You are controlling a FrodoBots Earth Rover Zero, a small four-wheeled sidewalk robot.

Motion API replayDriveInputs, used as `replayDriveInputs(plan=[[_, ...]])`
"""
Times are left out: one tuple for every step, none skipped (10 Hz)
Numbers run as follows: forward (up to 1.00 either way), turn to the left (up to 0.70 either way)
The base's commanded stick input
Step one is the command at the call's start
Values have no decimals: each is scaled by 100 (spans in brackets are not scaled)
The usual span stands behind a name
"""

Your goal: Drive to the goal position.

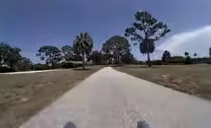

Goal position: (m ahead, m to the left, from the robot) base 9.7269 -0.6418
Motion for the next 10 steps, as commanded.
replayDriveInputs(plan=[[100,0],[100,0],[100,0],[100,0],[100,0],[100,0],[100,0],[100,0],[100,0],[100,0]])
